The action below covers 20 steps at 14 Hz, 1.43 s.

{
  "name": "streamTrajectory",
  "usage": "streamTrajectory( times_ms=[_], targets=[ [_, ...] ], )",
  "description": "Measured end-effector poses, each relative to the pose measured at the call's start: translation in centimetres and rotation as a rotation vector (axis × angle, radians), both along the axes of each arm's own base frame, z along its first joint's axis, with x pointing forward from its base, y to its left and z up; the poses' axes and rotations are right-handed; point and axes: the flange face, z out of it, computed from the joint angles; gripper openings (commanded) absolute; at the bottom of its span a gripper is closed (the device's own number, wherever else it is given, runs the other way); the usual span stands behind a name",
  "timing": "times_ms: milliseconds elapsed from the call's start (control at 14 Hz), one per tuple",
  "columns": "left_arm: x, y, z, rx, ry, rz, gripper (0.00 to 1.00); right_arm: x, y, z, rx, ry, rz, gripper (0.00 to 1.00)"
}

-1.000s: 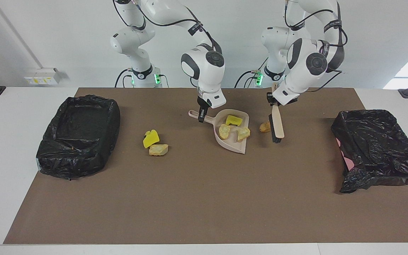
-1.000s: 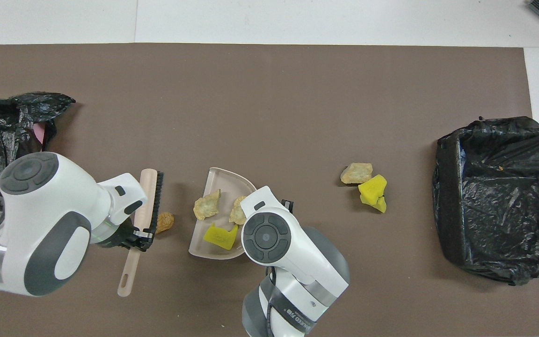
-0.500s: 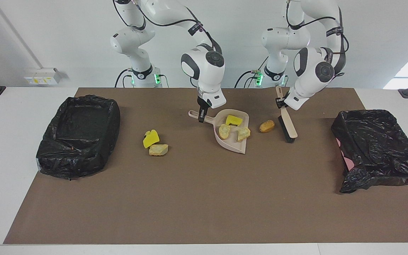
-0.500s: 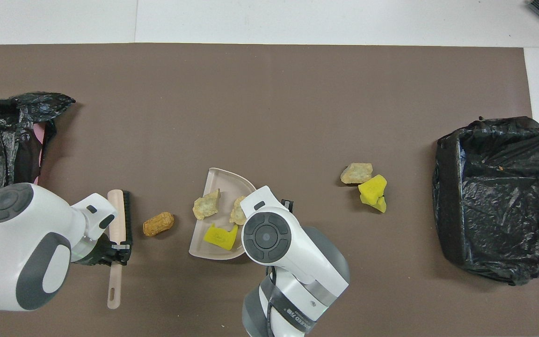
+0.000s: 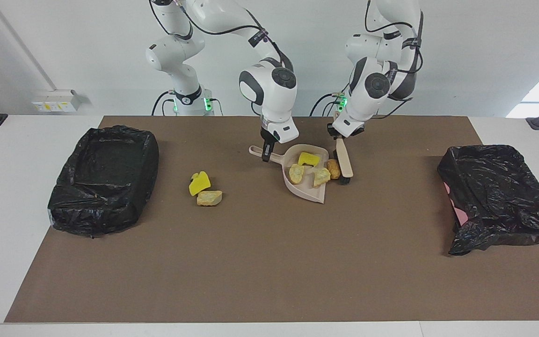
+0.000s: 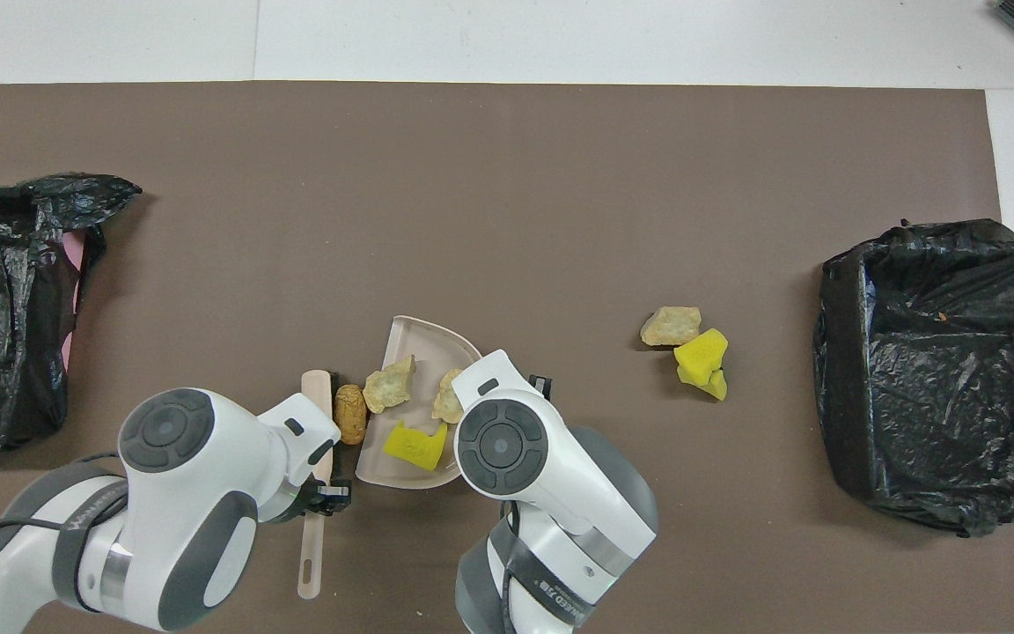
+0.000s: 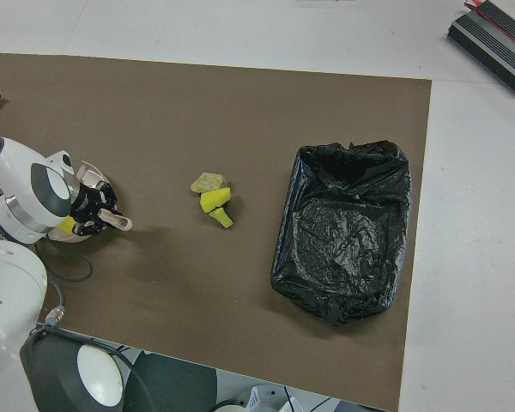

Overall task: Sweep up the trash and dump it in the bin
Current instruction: 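Carry the loaded dustpan with the right gripper to the far bag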

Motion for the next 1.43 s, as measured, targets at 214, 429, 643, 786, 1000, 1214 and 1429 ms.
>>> streamTrajectory(
  times_ms=[214,429,643,786,1000,1214,1429],
  targets=[
    [-1.9,-4.9,-0.4,-0.04,-0.027,-0.074,0.0,0.0,0.0,0.0,0.0,0.0,0.0,0.0],
    [-1.5,-6.5,0.3,-0.055,-0.042,-0.096,0.0,0.0,0.0,0.0,0.0,0.0,0.0,0.0],
    [-0.1,-6.0,0.3,-0.058,-0.042,-0.067,0.0,0.0,0.0,0.0,0.0,0.0,0.001,0.0],
    [1.8,-3.6,0.1,-0.046,-0.044,-0.014,0.0,0.0,0.0,0.0,0.0,0.0,0.001,0.0],
    [4.3,0.7,-0.3,0.028,-0.074,0.002,0.0,0.0,0.0,0.1,0.001,-0.001,0.001,0.0],
    [5.6,3.5,-0.5,0.06,-0.087,0.0,0.0,0.4,-0.4,1.2,-0.002,-0.001,-0.01,0.0],
    [6.6,5.8,-0.6,0.088,-0.101,-0.023,0.0,1.6,-4.0,6.2,-0.002,0.003,-0.074,0.0]
  ],
)
